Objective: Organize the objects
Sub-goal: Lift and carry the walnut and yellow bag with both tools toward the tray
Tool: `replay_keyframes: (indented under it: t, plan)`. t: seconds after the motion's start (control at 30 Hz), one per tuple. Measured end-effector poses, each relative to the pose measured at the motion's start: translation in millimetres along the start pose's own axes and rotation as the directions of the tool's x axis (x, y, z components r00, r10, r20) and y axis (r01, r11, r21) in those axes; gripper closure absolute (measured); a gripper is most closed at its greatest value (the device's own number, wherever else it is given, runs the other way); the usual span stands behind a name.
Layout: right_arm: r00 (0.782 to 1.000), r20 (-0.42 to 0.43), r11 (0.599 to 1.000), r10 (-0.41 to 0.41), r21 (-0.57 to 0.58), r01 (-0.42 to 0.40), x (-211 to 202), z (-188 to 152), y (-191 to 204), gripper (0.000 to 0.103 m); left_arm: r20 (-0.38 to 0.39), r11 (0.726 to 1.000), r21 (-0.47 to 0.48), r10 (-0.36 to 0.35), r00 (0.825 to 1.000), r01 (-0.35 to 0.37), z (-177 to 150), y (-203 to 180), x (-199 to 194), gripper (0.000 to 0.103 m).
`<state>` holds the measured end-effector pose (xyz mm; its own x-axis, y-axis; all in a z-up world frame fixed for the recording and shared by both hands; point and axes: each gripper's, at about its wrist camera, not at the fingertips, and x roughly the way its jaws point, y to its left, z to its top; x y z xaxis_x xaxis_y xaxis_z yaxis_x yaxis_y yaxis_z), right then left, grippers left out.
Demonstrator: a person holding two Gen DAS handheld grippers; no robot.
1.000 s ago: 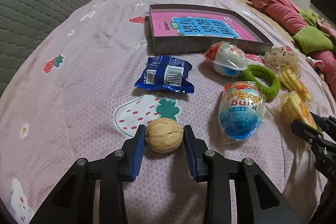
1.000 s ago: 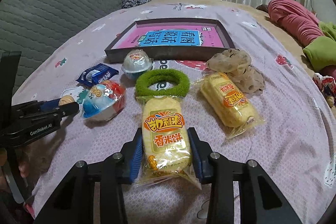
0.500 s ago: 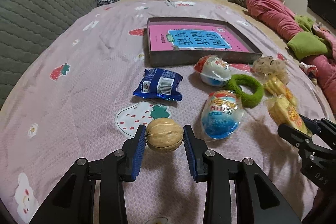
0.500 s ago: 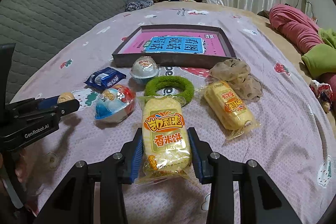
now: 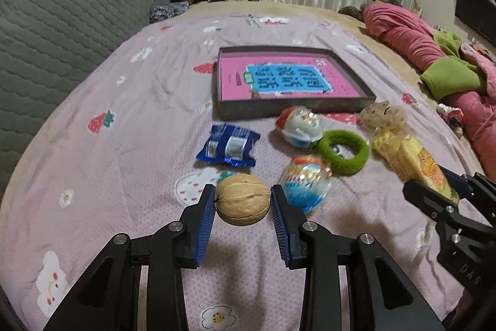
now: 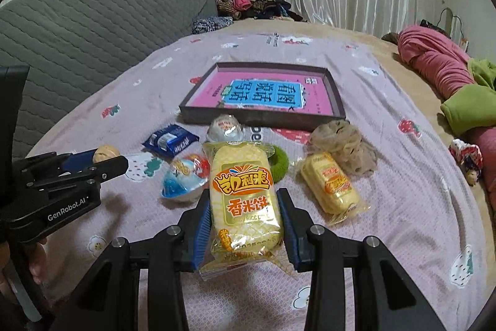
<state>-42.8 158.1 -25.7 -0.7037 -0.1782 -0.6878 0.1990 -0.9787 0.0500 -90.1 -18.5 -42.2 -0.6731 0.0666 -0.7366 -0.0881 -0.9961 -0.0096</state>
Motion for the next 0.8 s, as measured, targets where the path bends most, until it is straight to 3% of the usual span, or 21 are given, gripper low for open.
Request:
replay_keyframes:
  t: [0.37,0.8]
  plan:
    - [0.997,0.07,1.0,0.02,-0.01,-0.02,-25.4,34.2,-6.7,0.062,0.062,1.0,0.019,-0.004,0.998,0.003,46.3,-15.1,-30.7,0.066]
    - [0.987,0.163,0.998,-0.005,-0.057,0.014,-36.8,105.9,-17.2,0.062,0.161,1.0,0.028,-0.018,0.987,0.014,144.2,-34.2,-50.7,0.066]
